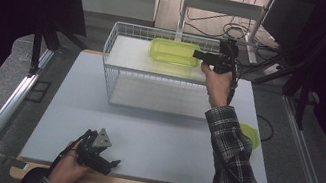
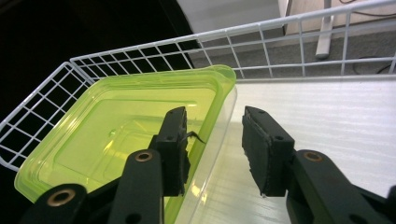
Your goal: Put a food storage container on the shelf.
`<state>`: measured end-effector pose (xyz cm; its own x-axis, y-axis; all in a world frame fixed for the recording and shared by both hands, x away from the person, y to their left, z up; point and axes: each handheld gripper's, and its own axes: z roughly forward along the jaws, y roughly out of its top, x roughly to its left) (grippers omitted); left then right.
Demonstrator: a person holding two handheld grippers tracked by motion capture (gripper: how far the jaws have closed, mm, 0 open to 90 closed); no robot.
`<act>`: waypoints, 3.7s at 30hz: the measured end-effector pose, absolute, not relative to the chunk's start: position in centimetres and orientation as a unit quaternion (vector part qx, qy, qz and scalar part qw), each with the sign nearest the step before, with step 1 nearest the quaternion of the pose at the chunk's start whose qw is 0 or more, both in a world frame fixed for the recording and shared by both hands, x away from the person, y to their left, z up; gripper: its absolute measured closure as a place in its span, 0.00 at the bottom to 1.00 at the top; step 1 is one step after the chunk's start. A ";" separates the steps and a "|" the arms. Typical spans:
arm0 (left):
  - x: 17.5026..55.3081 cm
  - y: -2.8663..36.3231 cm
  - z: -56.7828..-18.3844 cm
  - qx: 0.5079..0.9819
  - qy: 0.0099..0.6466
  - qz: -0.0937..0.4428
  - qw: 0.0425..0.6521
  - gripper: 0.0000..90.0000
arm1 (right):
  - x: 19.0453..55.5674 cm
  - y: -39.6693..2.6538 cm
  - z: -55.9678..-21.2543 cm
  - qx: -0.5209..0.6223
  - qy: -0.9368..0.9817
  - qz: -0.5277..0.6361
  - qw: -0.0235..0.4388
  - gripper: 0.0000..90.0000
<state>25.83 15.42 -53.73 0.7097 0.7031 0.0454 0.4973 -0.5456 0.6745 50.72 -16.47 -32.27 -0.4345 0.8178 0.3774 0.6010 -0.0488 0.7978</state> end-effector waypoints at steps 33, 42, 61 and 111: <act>25.9 15.9 -53.2 0.851 0.339 0.128 0.381 0.01 | 46.0 -17.7 -31.8 0.431 0.729 0.525 0.085 0.22; 25.9 16.3 -53.1 0.839 0.344 0.134 0.400 0.00 | 44.0 -17.6 -32.3 0.395 0.752 0.518 0.103 0.14; 26.0 16.5 -53.1 0.837 0.350 0.147 0.393 0.01 | 40.3 -18.5 -35.5 0.347 0.790 0.491 0.123 0.04; 25.9 16.0 -53.2 0.849 0.348 0.165 0.363 0.00 | 32.3 -21.2 -45.4 0.333 0.826 0.427 0.159 0.02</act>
<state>25.85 16.03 -53.18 0.7031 0.7105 0.0269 0.4717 -0.4945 0.7301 32.31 -21.25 -45.39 -0.7272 0.6861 0.0221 0.4150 0.4137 0.8103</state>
